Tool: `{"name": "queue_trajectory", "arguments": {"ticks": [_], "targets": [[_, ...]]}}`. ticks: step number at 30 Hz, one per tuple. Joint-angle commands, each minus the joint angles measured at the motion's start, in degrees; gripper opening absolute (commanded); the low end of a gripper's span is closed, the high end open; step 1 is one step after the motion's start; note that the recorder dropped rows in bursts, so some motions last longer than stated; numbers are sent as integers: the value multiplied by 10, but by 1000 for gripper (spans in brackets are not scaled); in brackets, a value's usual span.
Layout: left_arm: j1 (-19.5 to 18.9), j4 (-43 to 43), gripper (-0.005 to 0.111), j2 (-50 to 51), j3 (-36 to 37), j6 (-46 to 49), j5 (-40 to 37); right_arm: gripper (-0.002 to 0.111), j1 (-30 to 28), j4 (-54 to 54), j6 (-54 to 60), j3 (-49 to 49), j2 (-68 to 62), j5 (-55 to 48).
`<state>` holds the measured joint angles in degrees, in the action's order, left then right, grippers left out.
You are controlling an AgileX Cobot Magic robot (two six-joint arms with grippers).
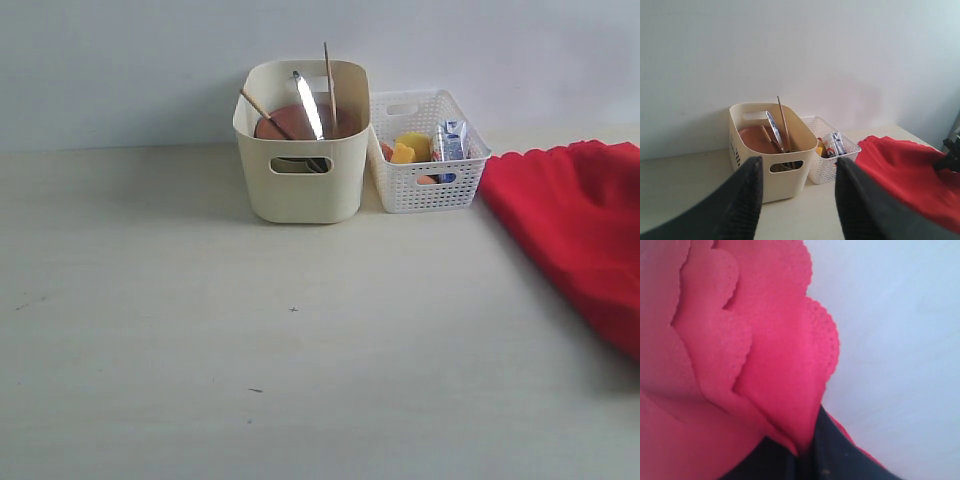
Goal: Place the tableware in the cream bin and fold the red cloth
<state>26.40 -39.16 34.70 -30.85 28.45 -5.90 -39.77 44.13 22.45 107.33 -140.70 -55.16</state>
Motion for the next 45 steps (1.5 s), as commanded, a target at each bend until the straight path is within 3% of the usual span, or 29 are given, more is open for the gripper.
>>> {"name": "queue_trajectory", "arguments": {"ticks": [1,6,14,22,28,32,37,39,45], "targets": [[-1,0,45,-4,0,0,1,0,-23,40,0,4,-3,26],[-1,0,45,-4,0,0,1,0,-25,93,19,6,-3,32],[-1,0,45,-4,0,0,1,0,48,125,-1,69,-16,71],[-1,0,45,-4,0,0,1,0,51,234,4,116,-84,83],[-1,0,45,-4,0,0,1,1,51,250,18,131,-106,82],[-1,0,45,-4,0,0,1,20,51,246,62,131,-104,65],[-1,0,45,-4,0,0,1,74,50,136,67,131,-67,47],[-1,0,45,-4,0,0,1,80,50,56,53,131,-41,54],[-1,0,45,-4,0,0,1,76,50,-147,-50,131,32,47]]}}
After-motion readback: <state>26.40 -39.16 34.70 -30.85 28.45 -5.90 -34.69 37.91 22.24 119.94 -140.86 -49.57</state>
